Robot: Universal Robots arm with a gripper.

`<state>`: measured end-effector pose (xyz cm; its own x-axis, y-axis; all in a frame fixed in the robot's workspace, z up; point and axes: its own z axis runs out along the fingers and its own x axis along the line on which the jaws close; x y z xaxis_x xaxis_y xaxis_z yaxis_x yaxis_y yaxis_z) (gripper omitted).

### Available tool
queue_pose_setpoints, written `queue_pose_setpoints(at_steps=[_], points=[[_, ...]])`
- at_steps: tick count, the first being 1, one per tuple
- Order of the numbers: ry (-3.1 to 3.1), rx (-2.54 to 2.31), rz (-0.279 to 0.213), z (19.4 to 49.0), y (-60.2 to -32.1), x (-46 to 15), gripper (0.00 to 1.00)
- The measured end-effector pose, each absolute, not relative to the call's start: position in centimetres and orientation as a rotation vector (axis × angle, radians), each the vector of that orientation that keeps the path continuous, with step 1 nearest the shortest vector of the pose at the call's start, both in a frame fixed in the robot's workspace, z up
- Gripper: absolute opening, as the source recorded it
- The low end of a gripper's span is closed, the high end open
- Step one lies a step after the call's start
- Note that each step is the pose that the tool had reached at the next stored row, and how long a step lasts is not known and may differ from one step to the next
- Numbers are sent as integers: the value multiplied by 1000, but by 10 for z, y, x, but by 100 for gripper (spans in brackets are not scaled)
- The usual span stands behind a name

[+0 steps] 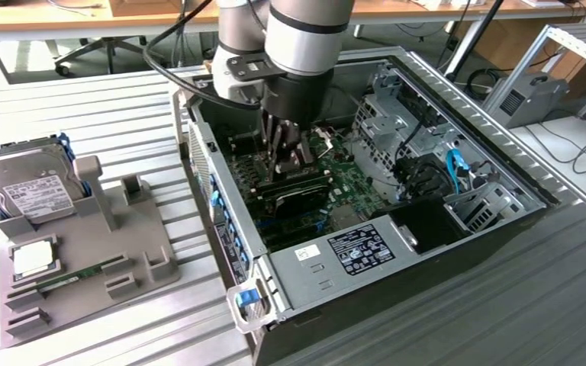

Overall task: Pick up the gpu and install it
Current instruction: 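Press down on the gpu until it lock into place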

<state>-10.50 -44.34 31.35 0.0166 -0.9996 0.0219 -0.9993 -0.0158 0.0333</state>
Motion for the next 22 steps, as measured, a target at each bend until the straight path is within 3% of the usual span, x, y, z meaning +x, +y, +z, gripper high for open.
queue_pose_setpoints(at_steps=[22], points=[[-2182,2218,-30,317,-443,-50,11]])
